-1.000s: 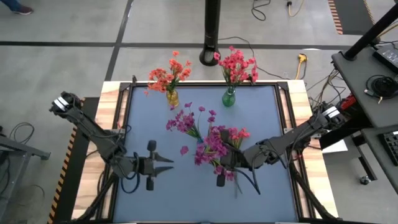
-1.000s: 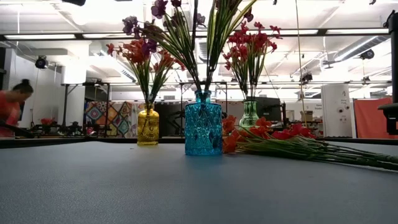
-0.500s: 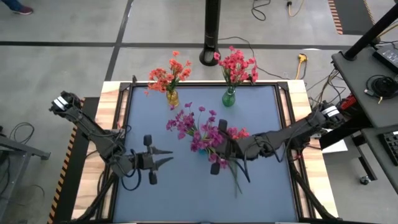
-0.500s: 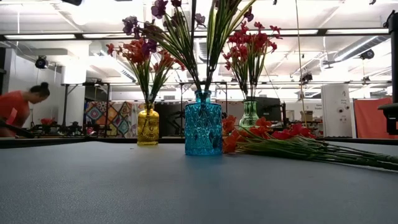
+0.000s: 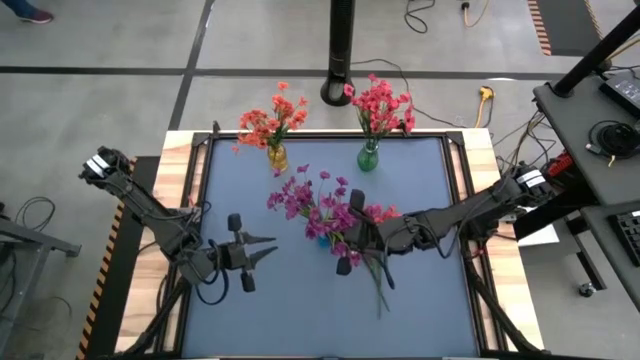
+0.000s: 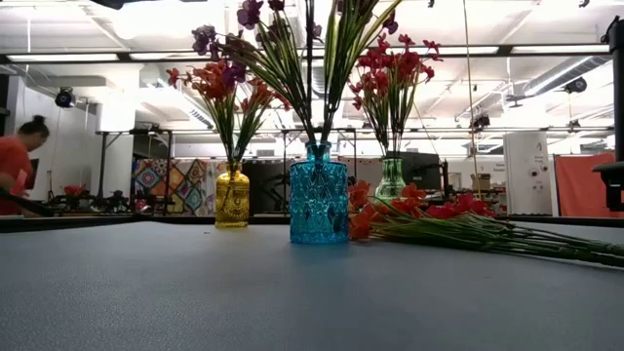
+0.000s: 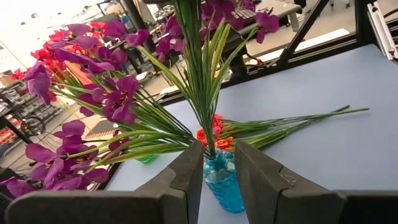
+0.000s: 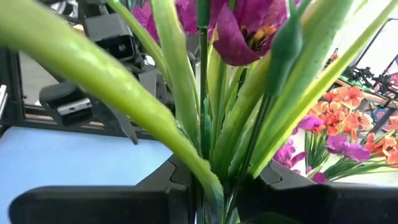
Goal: Sort flowers into vase by color
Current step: Put the violet flower into the blue vase
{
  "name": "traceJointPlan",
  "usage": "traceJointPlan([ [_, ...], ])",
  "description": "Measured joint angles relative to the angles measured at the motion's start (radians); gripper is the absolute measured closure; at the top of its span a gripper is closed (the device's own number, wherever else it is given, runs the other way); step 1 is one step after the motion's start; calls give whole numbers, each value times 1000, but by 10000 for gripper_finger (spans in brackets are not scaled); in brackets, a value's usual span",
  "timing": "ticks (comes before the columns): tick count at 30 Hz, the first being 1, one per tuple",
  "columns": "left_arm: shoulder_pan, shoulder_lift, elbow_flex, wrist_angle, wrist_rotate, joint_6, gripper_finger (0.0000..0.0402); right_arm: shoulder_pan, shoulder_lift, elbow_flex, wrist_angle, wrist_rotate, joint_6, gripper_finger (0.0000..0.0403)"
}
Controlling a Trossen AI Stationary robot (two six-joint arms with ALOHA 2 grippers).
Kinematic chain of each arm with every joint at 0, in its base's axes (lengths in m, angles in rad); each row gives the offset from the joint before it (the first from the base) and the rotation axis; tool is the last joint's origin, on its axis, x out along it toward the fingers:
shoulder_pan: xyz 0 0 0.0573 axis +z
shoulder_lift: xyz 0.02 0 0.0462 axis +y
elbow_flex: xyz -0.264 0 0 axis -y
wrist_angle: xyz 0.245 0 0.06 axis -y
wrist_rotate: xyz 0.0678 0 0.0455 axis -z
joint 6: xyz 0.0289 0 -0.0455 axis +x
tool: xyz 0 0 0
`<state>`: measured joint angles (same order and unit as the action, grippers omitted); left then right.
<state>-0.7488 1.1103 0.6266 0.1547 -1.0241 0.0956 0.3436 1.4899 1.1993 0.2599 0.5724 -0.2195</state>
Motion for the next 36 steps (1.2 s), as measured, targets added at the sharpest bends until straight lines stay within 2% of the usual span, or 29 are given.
traceJointPlan([
  [36, 0, 0, 0, -1, 1, 0, 325, -43, 1, -58, 10, 2, 82, 335],
])
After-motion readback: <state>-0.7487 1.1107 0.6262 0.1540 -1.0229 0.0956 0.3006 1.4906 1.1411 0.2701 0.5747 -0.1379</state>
